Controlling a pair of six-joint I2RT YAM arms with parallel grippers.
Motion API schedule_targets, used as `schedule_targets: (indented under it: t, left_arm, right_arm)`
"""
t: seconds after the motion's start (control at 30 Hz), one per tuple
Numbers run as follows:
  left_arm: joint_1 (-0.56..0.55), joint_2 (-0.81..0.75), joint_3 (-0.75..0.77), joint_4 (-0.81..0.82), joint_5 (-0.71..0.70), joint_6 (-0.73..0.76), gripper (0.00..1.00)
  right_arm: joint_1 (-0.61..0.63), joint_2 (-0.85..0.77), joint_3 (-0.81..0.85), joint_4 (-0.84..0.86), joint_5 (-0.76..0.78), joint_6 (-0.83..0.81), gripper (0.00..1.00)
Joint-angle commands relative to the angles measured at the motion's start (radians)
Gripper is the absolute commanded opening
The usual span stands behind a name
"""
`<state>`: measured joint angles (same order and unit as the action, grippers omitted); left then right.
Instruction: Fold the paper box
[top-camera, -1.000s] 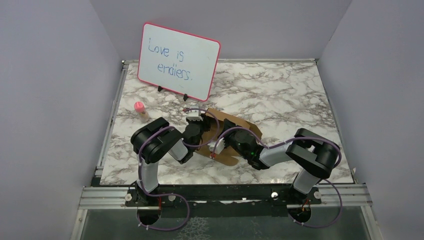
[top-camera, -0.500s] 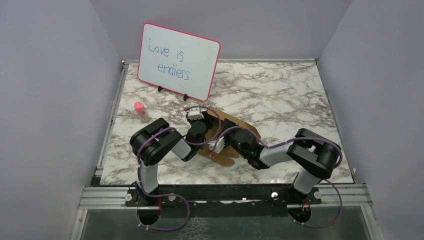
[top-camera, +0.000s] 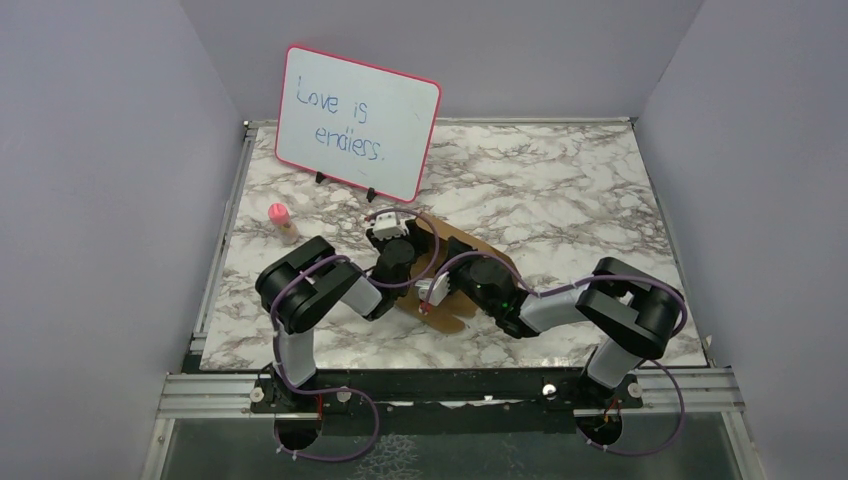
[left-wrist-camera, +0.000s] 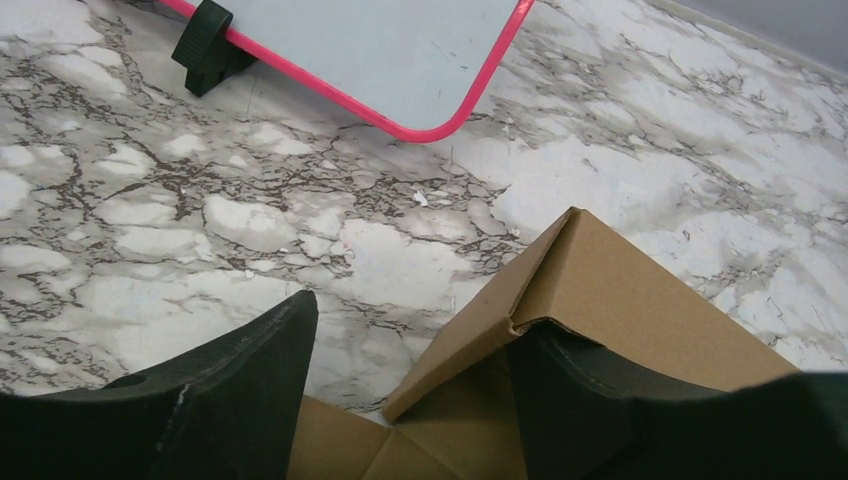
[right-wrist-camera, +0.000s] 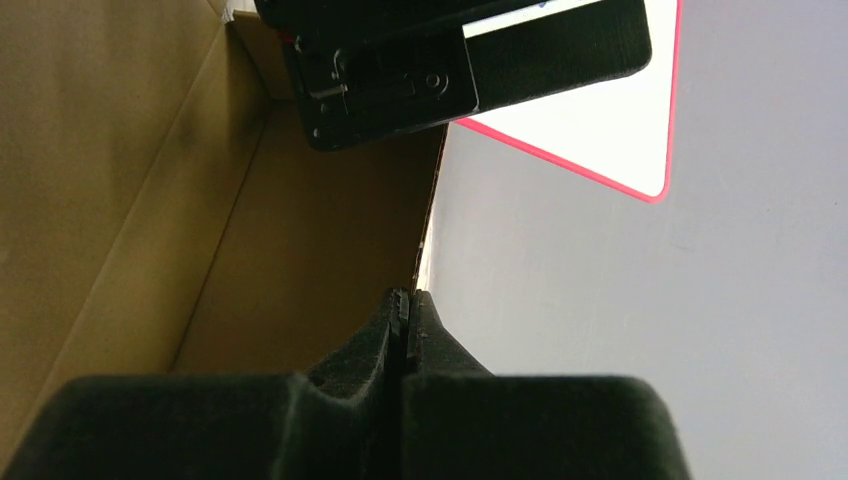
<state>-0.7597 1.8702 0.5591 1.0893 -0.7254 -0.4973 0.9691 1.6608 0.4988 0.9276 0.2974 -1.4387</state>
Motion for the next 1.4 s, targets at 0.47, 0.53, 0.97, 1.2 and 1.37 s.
schedule_targets:
  t: [0.47, 0.53, 0.97, 1.2, 1.37]
  left_arm:
    - [0.167, -0.025, -0.234, 0.295, 0.313, 0.112, 0.78]
    - [0.176, -0.02, -0.248, 0.324, 0.341, 0.106, 0.77]
    - [0.178, -0.111, -0.319, 0.343, 0.47, 0.083, 0.86]
    - [0.18, -0.098, -0.35, 0.36, 0.489, 0.06, 0.86]
    - [0.181, -0.062, -0.321, 0.363, 0.489, 0.061, 0.86]
  right_arm:
    - [0.011, -0.047, -0.009, -0.066, -0.026, 0.022, 0.01]
    - [0.011, -0.047, -0.005, -0.075, -0.027, 0.025, 0.01]
    - [0.011, -0.049, 0.004, -0.082, -0.042, 0.029, 0.01]
    - [0.011, -0.045, 0.007, -0.085, -0.046, 0.03, 0.01]
    - [0.011, -0.049, 0.008, -0.087, -0.056, 0.037, 0.01]
